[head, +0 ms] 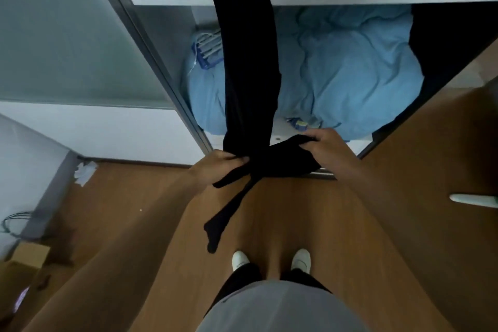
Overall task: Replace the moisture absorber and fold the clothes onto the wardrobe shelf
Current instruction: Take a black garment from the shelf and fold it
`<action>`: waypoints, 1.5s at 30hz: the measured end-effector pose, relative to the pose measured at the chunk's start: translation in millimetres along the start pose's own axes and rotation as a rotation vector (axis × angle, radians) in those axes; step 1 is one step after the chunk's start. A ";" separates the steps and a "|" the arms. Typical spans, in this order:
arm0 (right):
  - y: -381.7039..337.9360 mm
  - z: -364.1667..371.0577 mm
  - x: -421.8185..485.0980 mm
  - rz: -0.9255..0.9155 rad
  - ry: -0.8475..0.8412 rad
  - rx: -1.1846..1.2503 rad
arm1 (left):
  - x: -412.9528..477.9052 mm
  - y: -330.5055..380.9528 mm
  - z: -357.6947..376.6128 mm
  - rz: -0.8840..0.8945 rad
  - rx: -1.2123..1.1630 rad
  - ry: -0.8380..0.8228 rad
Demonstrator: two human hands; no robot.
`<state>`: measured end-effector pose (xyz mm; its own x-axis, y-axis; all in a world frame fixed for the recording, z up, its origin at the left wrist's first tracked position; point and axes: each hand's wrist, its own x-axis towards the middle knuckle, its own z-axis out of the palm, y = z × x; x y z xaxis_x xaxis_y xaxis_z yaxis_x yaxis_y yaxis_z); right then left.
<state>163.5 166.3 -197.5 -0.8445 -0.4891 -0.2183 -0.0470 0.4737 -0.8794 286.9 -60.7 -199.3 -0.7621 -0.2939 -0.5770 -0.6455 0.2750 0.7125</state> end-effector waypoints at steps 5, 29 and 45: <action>21.7 2.4 -20.0 0.064 0.002 -0.026 | 0.2 -31.3 80.3 -0.127 0.274 -0.216; -8.2 -52.4 -55.7 0.073 0.409 0.526 | 51.3 -3.1 72.5 0.353 0.543 0.241; 6.9 -20.2 -37.7 -0.033 -0.121 -0.152 | -7.3 115.0 64.7 0.384 -0.539 -0.318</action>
<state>184.3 202.8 -186.8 -0.7711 -0.5866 -0.2475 -0.1617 0.5565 -0.8150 215.0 32.3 -139.0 -0.9604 0.0348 -0.2766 -0.2777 -0.2067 0.9382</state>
